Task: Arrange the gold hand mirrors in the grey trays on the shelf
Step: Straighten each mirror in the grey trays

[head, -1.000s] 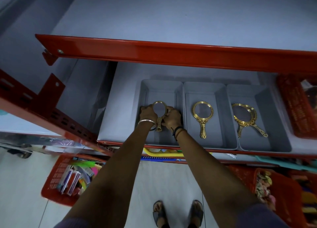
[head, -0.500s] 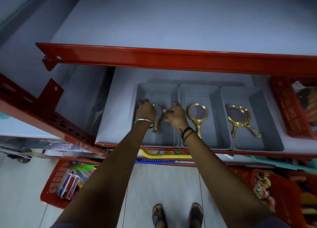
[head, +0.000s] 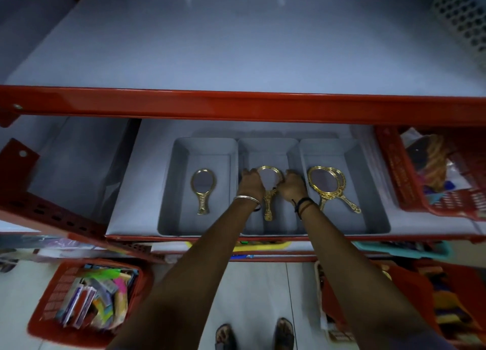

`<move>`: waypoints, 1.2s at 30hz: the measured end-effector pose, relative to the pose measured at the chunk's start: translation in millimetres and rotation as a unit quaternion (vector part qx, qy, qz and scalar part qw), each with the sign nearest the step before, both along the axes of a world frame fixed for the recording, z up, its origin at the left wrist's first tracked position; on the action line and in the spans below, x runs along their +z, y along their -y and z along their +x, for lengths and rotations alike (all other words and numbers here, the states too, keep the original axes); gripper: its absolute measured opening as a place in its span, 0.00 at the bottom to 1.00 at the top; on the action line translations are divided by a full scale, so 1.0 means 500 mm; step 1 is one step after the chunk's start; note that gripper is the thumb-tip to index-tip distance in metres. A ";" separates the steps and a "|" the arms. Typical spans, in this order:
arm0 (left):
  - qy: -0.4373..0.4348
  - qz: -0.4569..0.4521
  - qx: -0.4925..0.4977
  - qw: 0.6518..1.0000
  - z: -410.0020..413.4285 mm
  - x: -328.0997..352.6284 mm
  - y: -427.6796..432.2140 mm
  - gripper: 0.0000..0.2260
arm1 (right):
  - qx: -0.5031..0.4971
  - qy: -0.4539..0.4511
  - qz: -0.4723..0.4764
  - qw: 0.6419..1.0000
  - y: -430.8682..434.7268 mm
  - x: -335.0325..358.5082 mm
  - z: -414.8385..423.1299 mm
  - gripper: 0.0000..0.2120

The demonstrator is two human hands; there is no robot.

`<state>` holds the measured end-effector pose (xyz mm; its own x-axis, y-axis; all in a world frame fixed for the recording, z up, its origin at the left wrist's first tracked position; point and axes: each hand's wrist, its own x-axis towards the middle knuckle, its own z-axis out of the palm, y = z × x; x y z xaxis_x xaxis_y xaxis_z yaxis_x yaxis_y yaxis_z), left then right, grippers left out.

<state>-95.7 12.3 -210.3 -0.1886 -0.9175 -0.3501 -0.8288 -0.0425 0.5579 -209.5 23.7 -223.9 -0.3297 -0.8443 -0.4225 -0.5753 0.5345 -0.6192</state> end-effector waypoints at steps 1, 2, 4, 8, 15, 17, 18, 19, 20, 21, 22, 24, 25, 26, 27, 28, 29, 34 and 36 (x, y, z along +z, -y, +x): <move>0.019 0.018 0.002 1.000 -0.007 -0.008 0.001 0.19 | 0.014 -0.012 0.017 1.000 0.004 -0.004 -0.004 0.21; 0.035 0.025 0.005 0.999 -0.010 -0.016 0.004 0.19 | 0.023 -0.021 0.033 0.999 0.007 -0.001 -0.004 0.22; 0.046 0.029 0.024 0.998 -0.012 -0.026 0.014 0.16 | 0.029 -0.026 0.043 0.998 0.016 -0.004 -0.006 0.22; 0.047 0.033 0.051 0.997 -0.021 -0.029 0.024 0.13 | 0.020 -0.011 0.038 0.999 0.027 -0.019 -0.010 0.19; 0.060 0.032 0.063 0.996 -0.032 -0.032 0.024 0.13 | 0.022 -0.028 0.019 0.999 0.024 -0.035 -0.006 0.20; 0.059 0.032 0.068 0.995 -0.033 -0.031 0.024 0.13 | 0.015 -0.026 0.012 0.999 0.025 -0.036 -0.005 0.19; 0.060 0.034 0.070 0.995 -0.033 -0.030 0.024 0.13 | 0.012 -0.026 0.010 1.000 0.025 -0.036 -0.004 0.19; 0.059 0.035 0.072 0.995 -0.034 -0.029 0.024 0.13 | 0.009 -0.028 0.009 1.000 0.024 -0.037 -0.004 0.18; 0.057 0.036 0.075 0.995 -0.033 -0.029 0.025 0.13 | 0.006 -0.033 0.008 0.999 0.024 -0.036 -0.003 0.18; 0.055 0.037 0.076 0.995 -0.034 -0.028 0.025 0.13 | 0.000 -0.039 0.007 0.999 0.023 -0.037 -0.001 0.17; 0.054 0.038 0.078 0.995 -0.034 -0.027 0.025 0.13 | -0.009 -0.040 0.006 0.999 0.022 -0.037 0.001 0.17; 0.054 0.041 0.079 0.995 -0.033 -0.026 0.024 0.13 | -0.030 -0.036 0.003 0.999 0.020 -0.037 0.006 0.17; 0.053 0.043 0.079 0.995 -0.033 -0.027 0.023 0.13 | -0.036 -0.035 -0.001 0.999 0.019 -0.037 0.008 0.17; 0.052 0.044 0.078 0.995 -0.032 -0.028 0.023 0.13 | -0.039 -0.036 -0.004 0.999 0.018 -0.037 0.009 0.17; 0.050 0.045 0.078 0.995 -0.033 -0.028 0.022 0.13 | -0.039 -0.036 -0.008 0.999 0.017 -0.036 0.009 0.17; 0.050 0.045 0.079 0.995 -0.033 -0.028 0.021 0.13 | -0.040 -0.035 -0.011 0.999 0.016 -0.036 0.009 0.17; 0.049 0.047 0.082 0.994 -0.033 -0.028 0.021 0.13 | -0.040 -0.036 -0.014 0.998 0.015 -0.034 0.009 0.17; 0.045 0.046 0.090 0.994 -0.033 -0.026 0.019 0.13 | -0.042 -0.034 -0.016 0.998 0.012 -0.030 0.013 0.17; 0.042 0.045 0.091 0.994 -0.034 -0.025 0.019 0.13 | -0.039 -0.034 -0.016 0.999 0.011 -0.029 0.013 0.17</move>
<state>-112.5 2.8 -222.7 0.0109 -0.8981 -0.4396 -0.8469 -0.2420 0.4734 -203.1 18.1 -238.3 -0.4224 -0.8269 -0.3712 -0.5729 0.5610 -0.5976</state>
